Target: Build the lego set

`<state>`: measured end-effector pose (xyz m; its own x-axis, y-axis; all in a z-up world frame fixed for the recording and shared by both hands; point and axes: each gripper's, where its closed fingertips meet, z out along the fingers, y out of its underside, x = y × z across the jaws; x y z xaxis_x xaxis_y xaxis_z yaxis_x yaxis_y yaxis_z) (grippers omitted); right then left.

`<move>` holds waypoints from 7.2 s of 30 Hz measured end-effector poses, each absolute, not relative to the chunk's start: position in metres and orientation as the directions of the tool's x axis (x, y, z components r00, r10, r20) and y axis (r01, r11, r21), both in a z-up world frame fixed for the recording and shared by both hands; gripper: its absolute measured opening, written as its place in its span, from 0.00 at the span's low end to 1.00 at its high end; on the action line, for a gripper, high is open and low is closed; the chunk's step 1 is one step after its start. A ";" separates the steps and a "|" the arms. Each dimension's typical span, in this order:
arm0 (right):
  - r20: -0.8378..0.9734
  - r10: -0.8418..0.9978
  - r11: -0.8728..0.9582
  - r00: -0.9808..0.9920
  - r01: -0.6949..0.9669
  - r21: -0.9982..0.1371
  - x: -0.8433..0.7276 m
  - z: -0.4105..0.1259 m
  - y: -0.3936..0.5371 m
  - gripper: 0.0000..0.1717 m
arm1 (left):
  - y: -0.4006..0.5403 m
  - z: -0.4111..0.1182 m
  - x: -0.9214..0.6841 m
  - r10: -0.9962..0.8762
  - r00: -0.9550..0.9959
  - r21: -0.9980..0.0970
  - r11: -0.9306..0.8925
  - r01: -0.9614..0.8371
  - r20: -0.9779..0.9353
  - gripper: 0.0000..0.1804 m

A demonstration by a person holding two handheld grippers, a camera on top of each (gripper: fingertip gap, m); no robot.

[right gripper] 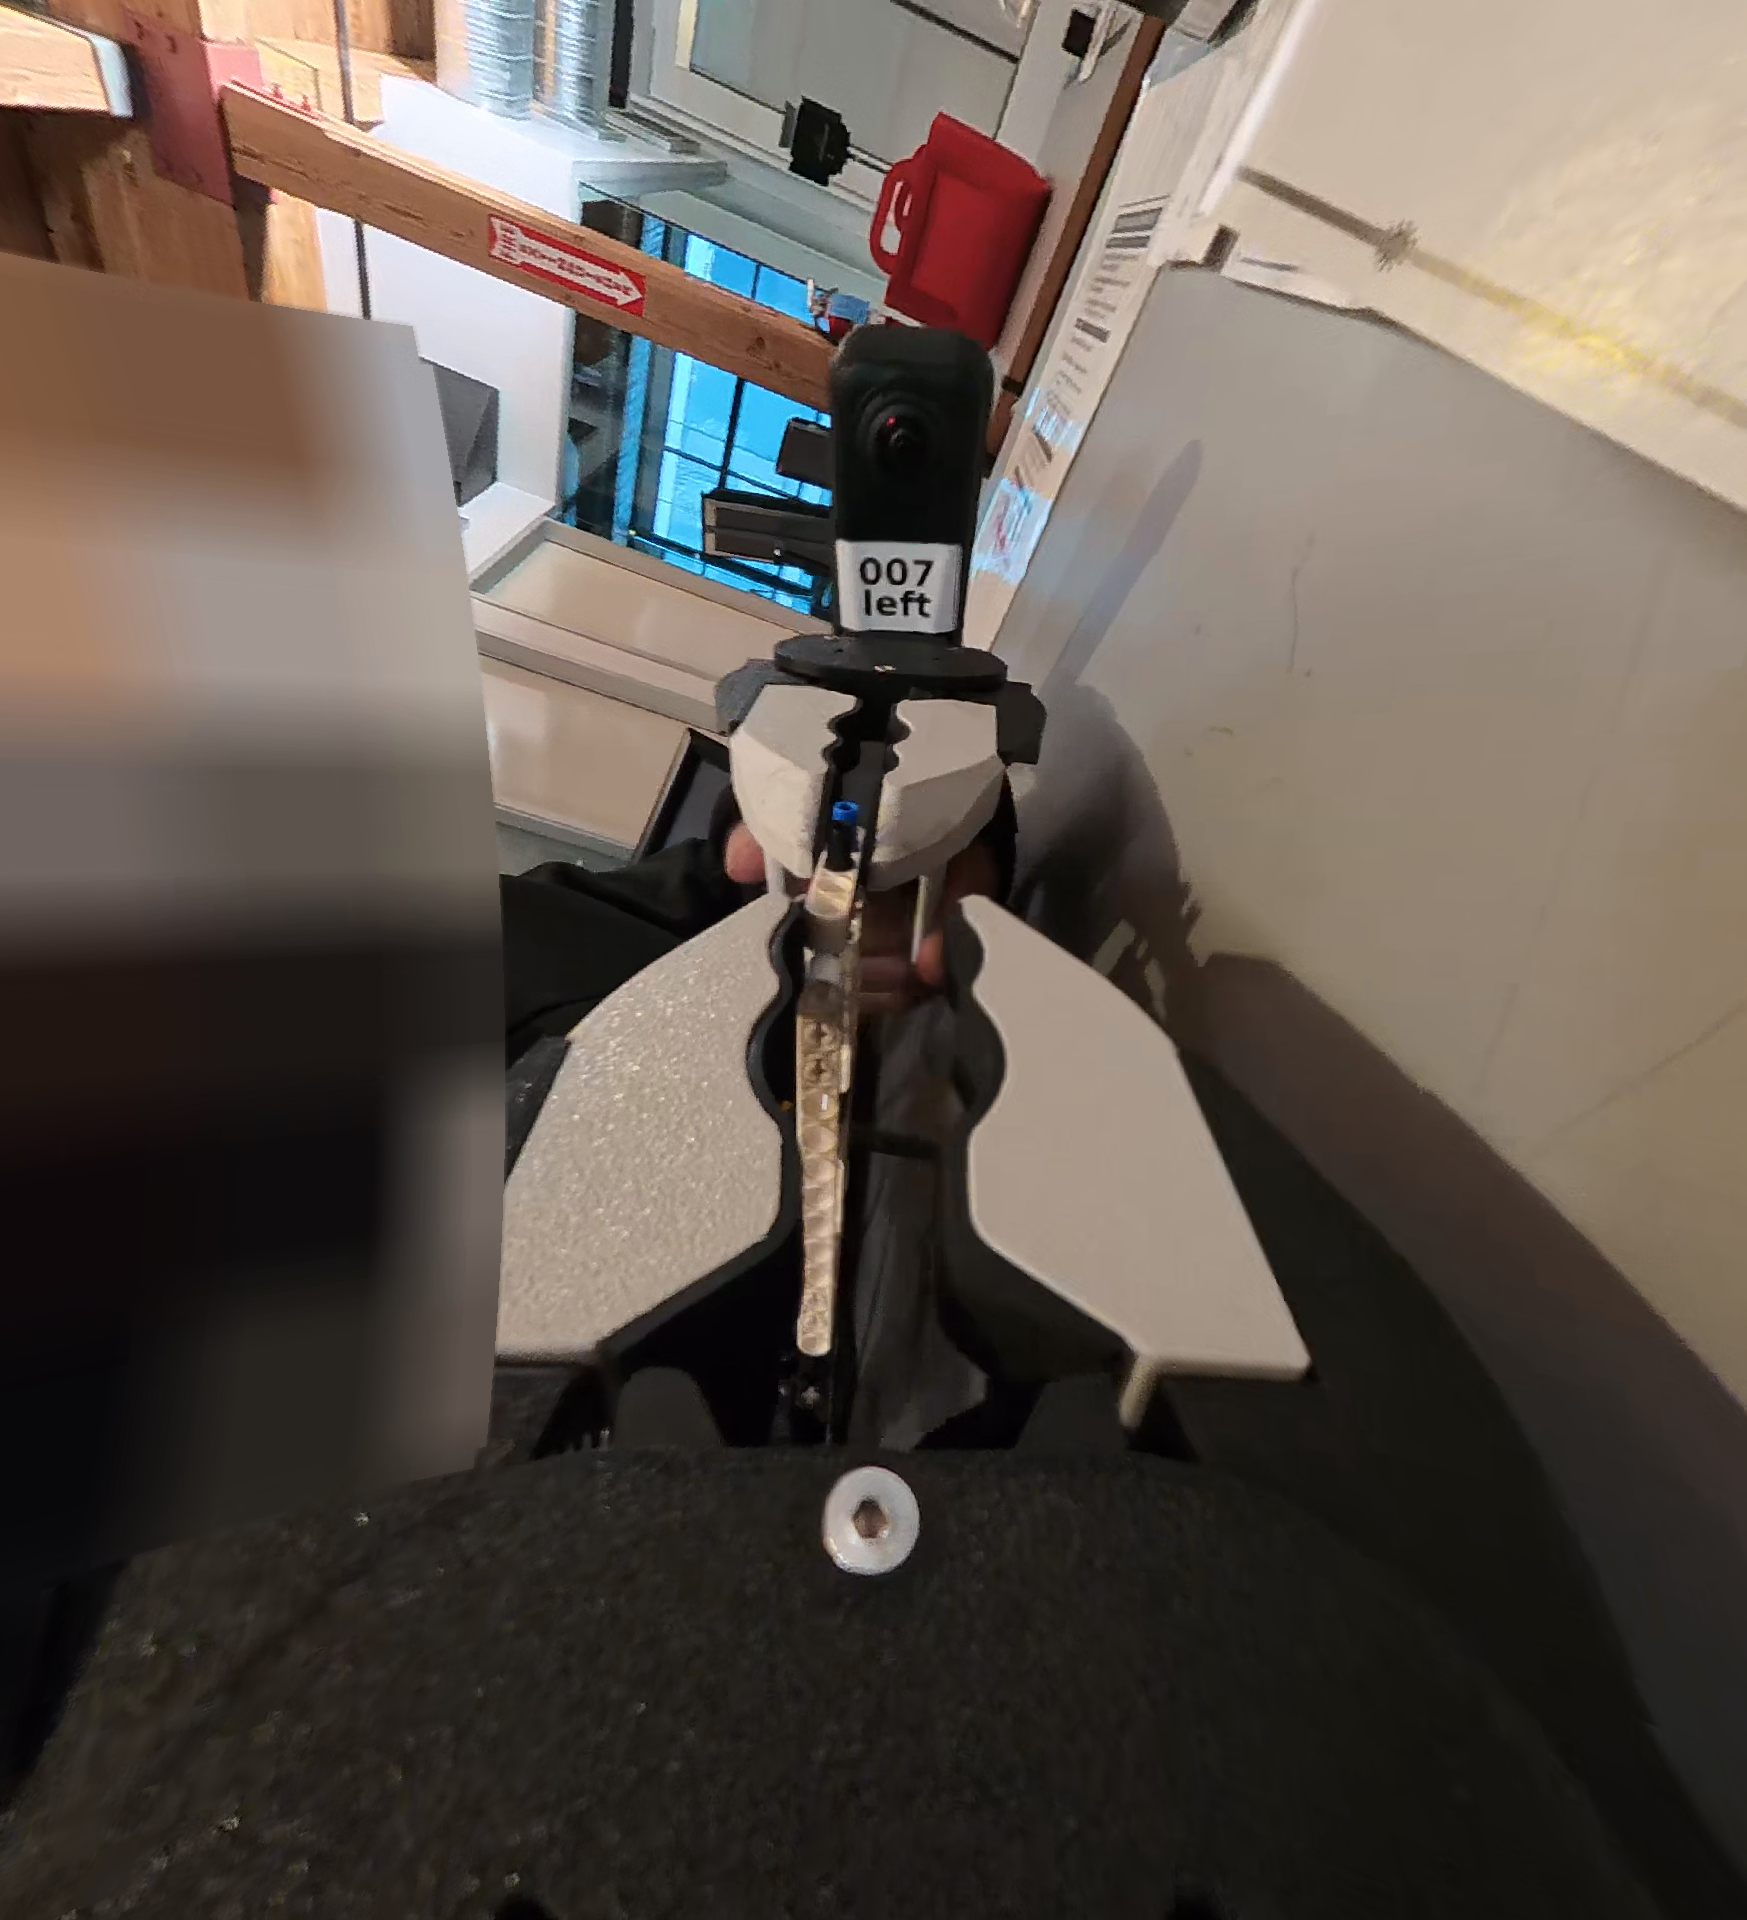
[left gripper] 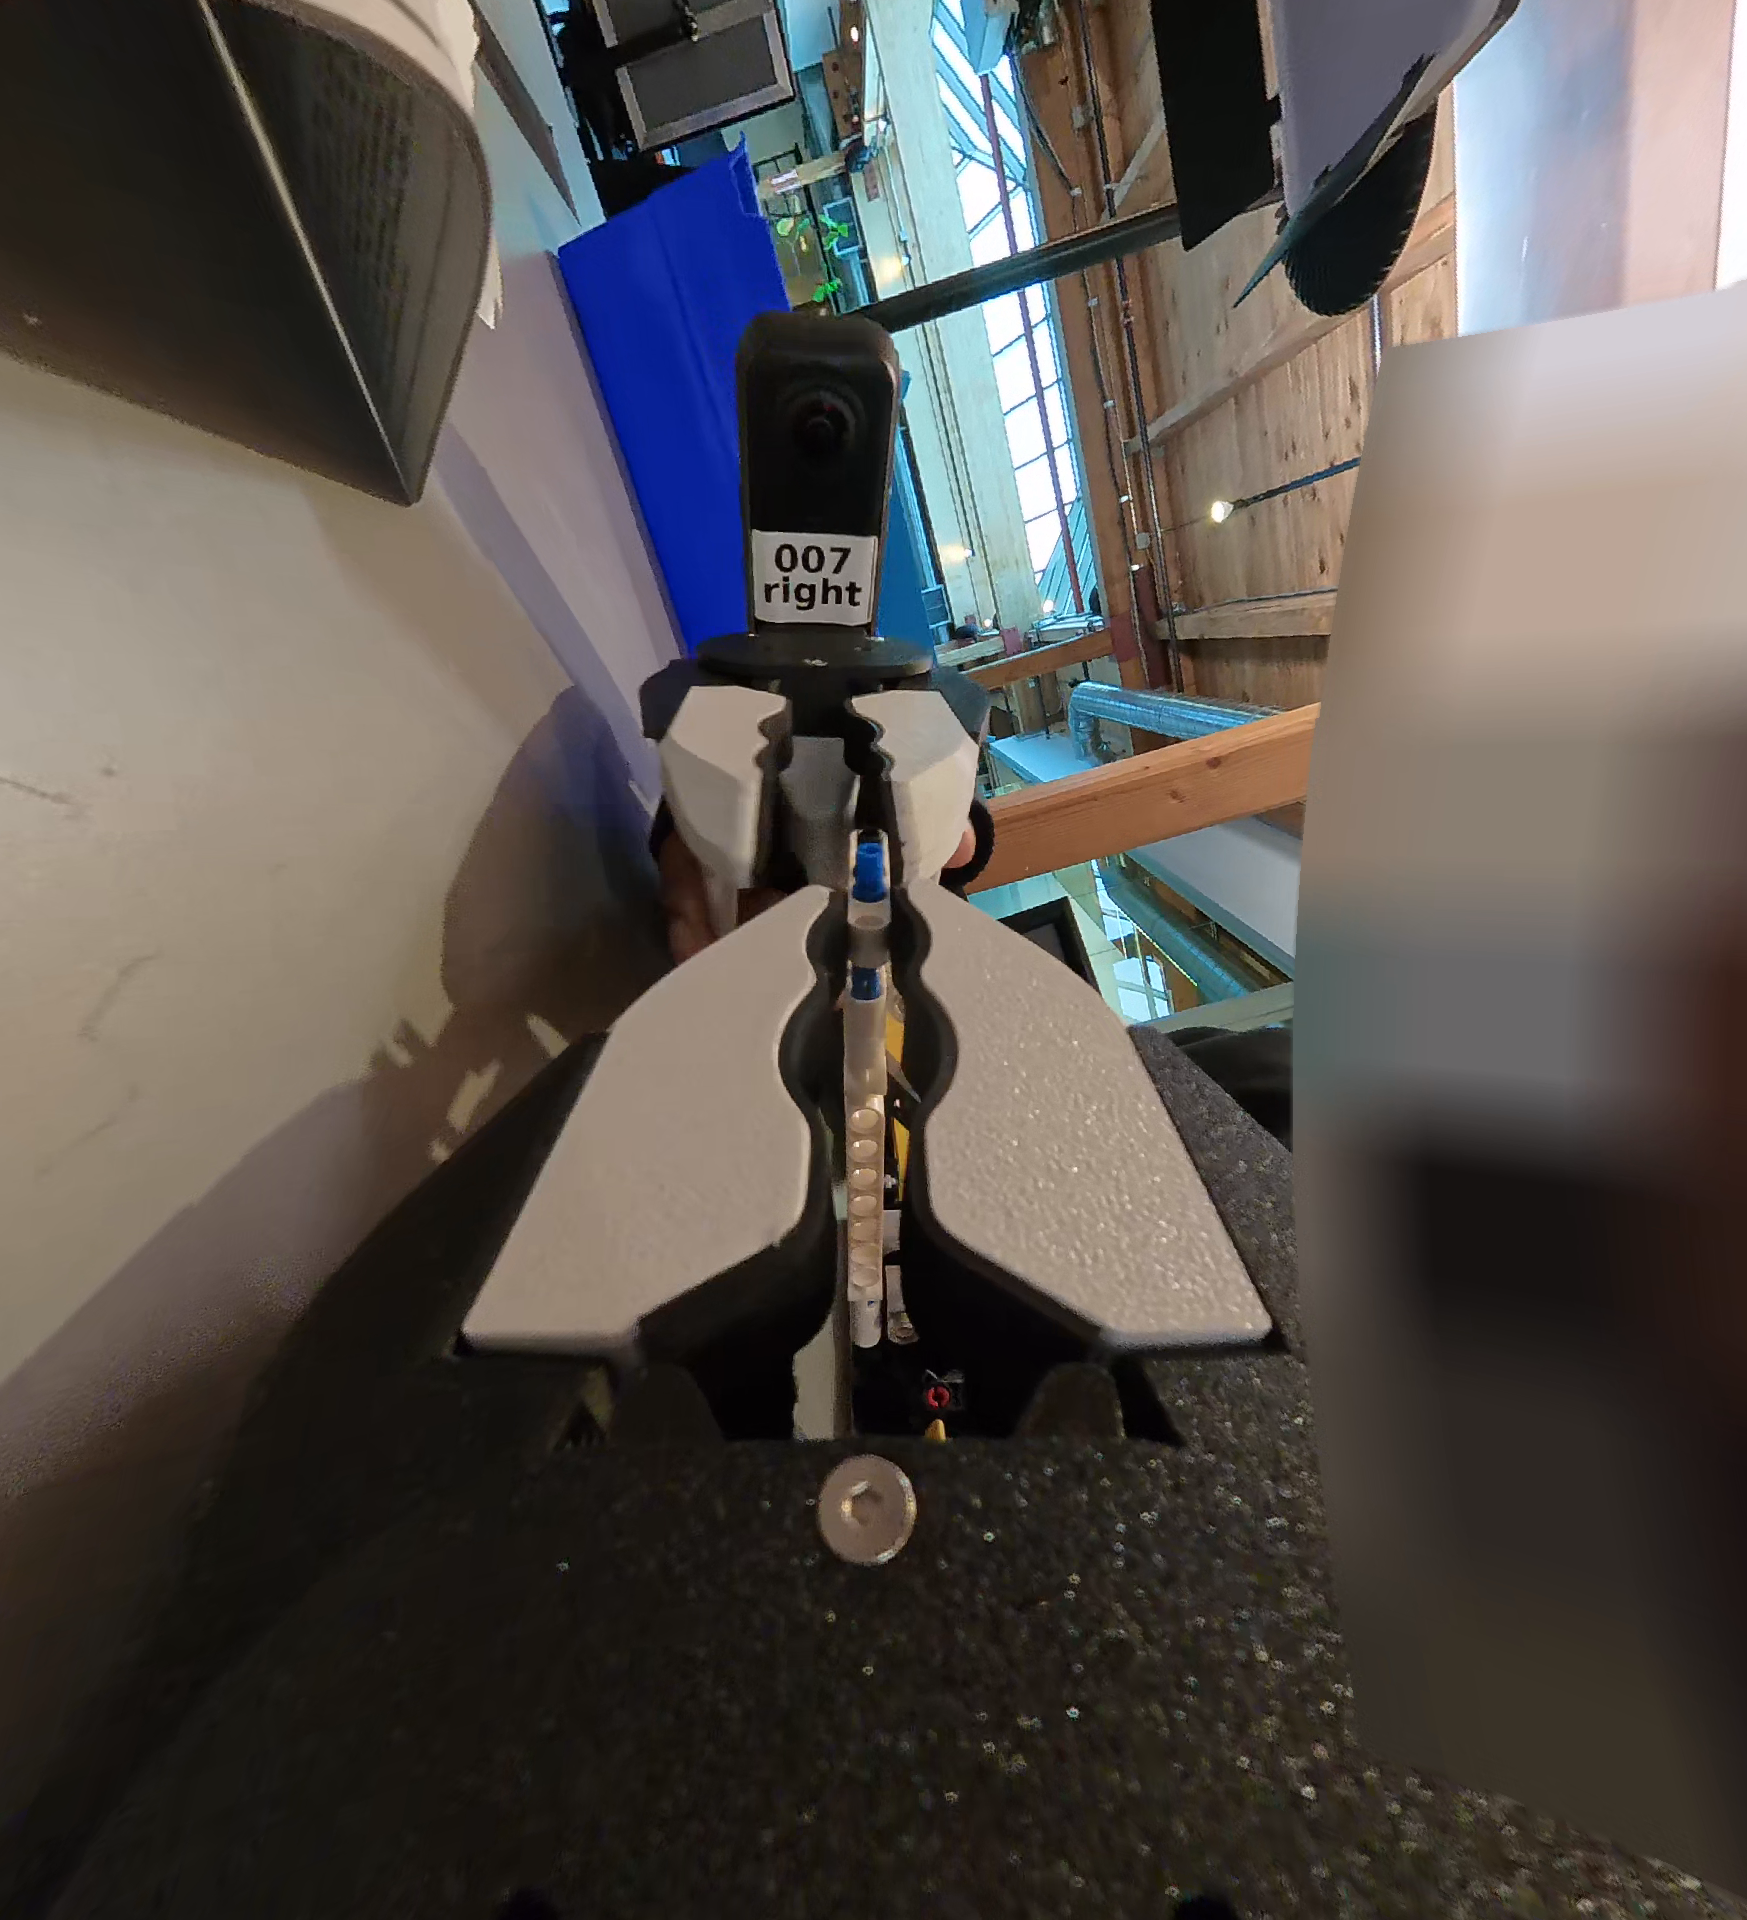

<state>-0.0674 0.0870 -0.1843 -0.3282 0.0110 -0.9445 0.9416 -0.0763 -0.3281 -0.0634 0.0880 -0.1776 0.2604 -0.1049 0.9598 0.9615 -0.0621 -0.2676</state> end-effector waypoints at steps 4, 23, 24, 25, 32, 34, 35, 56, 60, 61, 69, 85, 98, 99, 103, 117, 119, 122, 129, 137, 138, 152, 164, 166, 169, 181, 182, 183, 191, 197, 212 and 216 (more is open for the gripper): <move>-0.937 0.038 -0.062 -0.347 0.935 -0.349 -0.066 -0.185 0.095 0.22 | 0.087 -0.175 -0.064 -0.105 0.277 -0.285 -0.067 0.956 0.955 0.04; -0.904 -0.005 0.066 -0.427 0.902 -0.427 -0.027 -0.185 0.067 0.05 | 0.087 -0.170 -0.061 -0.092 0.339 -0.346 -0.078 0.935 0.936 0.04; -0.900 -0.003 0.065 -0.435 0.898 -0.434 -0.027 -0.185 0.067 0.05 | 0.087 -0.169 -0.061 -0.091 0.346 -0.354 -0.086 0.931 0.934 0.04; -0.896 0.000 0.063 -0.444 0.894 -0.443 -0.027 -0.184 0.067 0.05 | 0.087 -0.169 -0.061 -0.092 0.353 -0.362 -0.097 0.927 0.931 0.04; -0.884 -0.001 0.048 -0.467 0.883 -0.467 -0.026 -0.180 0.066 0.05 | 0.087 -0.165 -0.051 -0.149 0.348 -0.372 -0.181 0.911 0.926 0.06; -0.881 -0.003 0.045 -0.472 0.880 -0.472 -0.026 -0.178 0.066 0.05 | 0.087 -0.160 -0.050 -0.166 0.367 -0.395 -0.191 0.899 0.915 0.08; -0.879 -0.003 0.044 -0.477 0.878 -0.477 -0.025 -0.177 0.066 0.05 | 0.086 -0.158 -0.049 -0.172 0.386 -0.415 -0.191 0.889 0.906 0.08; -0.885 0.145 0.055 -0.443 0.896 -0.440 -0.029 -0.197 0.092 0.06 | 0.074 -0.198 -0.094 0.134 0.681 -0.633 -0.278 0.723 0.719 0.14; -0.897 0.135 0.051 -0.420 0.907 -0.417 -0.027 -0.200 0.096 0.06 | 0.083 -0.203 -0.089 0.135 0.741 -0.676 -0.328 0.660 0.658 0.13; -0.897 0.135 0.054 -0.421 0.907 -0.418 -0.027 -0.201 0.095 0.06 | 0.086 -0.203 -0.086 0.124 0.745 -0.676 -0.342 0.652 0.655 0.13; -0.861 0.123 0.027 -0.493 0.869 -0.493 -0.029 -0.192 0.094 0.06 | 0.100 -0.186 -0.057 -0.084 0.473 -0.476 -0.290 0.830 0.877 0.17; -0.700 0.174 -0.039 -0.693 0.705 -0.708 -0.065 -0.111 0.076 0.05 | 0.098 -0.118 -0.039 -0.314 0.564 -0.634 -0.201 0.747 0.764 0.08; -0.534 0.163 -0.092 -0.829 0.526 -0.845 -0.069 -0.058 0.077 0.16 | 0.067 -0.067 -0.044 -0.229 0.849 -0.880 -0.121 0.460 0.476 0.04; -0.488 0.157 -0.073 -0.858 0.483 -0.872 -0.065 -0.052 0.073 0.12 | 0.066 -0.062 -0.044 -0.221 0.869 -0.896 -0.131 0.424 0.443 0.04; -0.354 0.164 -0.029 -0.921 0.355 -0.935 -0.059 -0.033 0.067 0.04 | 0.064 -0.050 -0.046 -0.183 0.911 -0.926 -0.156 0.343 0.369 0.04; -0.268 0.170 0.053 -0.948 0.281 -0.958 -0.041 -0.027 0.055 0.04 | 0.067 -0.019 -0.033 -0.280 0.901 -0.943 -0.140 0.302 0.330 0.12; -0.254 0.168 0.073 -0.952 0.269 -0.960 -0.037 -0.027 0.051 0.04 | 0.069 -0.016 -0.031 -0.279 0.915 -0.955 -0.150 0.257 0.290 0.11; -0.247 0.176 0.090 -0.953 0.265 -0.960 -0.035 -0.027 0.050 0.04 | 0.070 -0.014 -0.029 -0.281 0.921 -0.961 -0.148 0.235 0.268 0.09; -0.287 0.133 0.105 -0.949 0.301 -0.948 -0.030 -0.029 0.047 0.04 | 0.070 -0.013 -0.025 -0.306 0.906 -0.955 -0.069 0.287 0.294 0.09; -0.285 0.130 0.132 -0.950 0.302 -0.944 -0.027 -0.032 0.040 0.04 | 0.066 -0.015 -0.024 -0.265 0.934 -0.971 -0.061 0.231 0.239 0.08; -0.282 0.133 0.134 -0.950 0.299 -0.945 -0.027 -0.031 0.040 0.04 | 0.065 -0.014 -0.024 -0.262 0.936 -0.972 -0.057 0.227 0.234 0.08; -0.182 0.148 0.174 -0.972 0.207 -0.963 -0.017 -0.024 0.031 0.04 | 0.055 -0.007 -0.010 -0.257 0.956 -0.990 -0.031 0.137 0.140 0.10; -0.162 0.143 0.192 -0.976 0.188 -0.963 -0.009 -0.024 0.025 0.04 | 0.054 -0.009 -0.007 -0.260 0.956 -0.989 0.007 0.146 0.139 0.12; -0.156 0.149 0.195 -0.976 0.184 -0.964 -0.009 -0.024 0.025 0.04 | 0.053 -0.009 -0.007 -0.267 0.951 -0.986 0.019 0.166 0.155 0.11; -0.144 0.161 0.205 -0.976 0.176 -0.963 -0.010 -0.027 0.024 0.04 | 0.051 -0.011 -0.008 -0.270 0.950 -0.985 0.025 0.172 0.159 0.08; -0.208 0.140 0.156 -0.968 0.229 -0.961 -0.011 -0.030 0.027 0.05 | 0.048 -0.011 -0.007 -0.230 0.969 -0.993 0.057 0.105 0.089 0.07; -0.208 0.134 0.158 -0.969 0.228 -0.961 -0.010 -0.030 0.027 0.04 | 0.048 -0.011 -0.007 -0.235 0.967 -0.992 0.061 0.113 0.096 0.07; -0.203 0.134 0.158 -0.970 0.224 -0.962 -0.010 -0.030 0.026 0.04 | 0.048 -0.011 -0.006 -0.239 0.966 -0.991 0.065 0.119 0.100 0.07; -0.170 0.160 0.173 -0.972 0.197 -0.965 -0.010 -0.031 0.025 0.04 | 0.050 -0.013 -0.005 -0.241 0.962 -0.988 0.054 0.146 0.129 0.05; -0.156 0.161 0.178 -0.975 0.184 -0.967 -0.007 -0.030 0.022 0.04 | 0.048 -0.012 -0.002 -0.270 0.951 -0.984 0.055 0.172 0.151 0.04; -0.210 0.082 0.186 -0.974 0.222 -0.957 0.003 -0.029 0.023 0.04 | 0.048 -0.009 0.011 -0.313 0.940 -0.987 0.046 0.156 0.133 0.04; -0.238 0.028 0.170 -0.971 0.239 -0.956 0.008 -0.028 0.019 0.05 | 0.047 -0.007 0.016 -0.369 0.916 -0.980 0.057 0.191 0.157 0.04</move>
<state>0.0082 0.0194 -0.0277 -0.9709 0.0284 -0.2377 0.2390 0.1704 -0.9560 0.0163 0.0470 -0.0073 0.9161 -0.3689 0.1569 0.1909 0.0572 -0.9799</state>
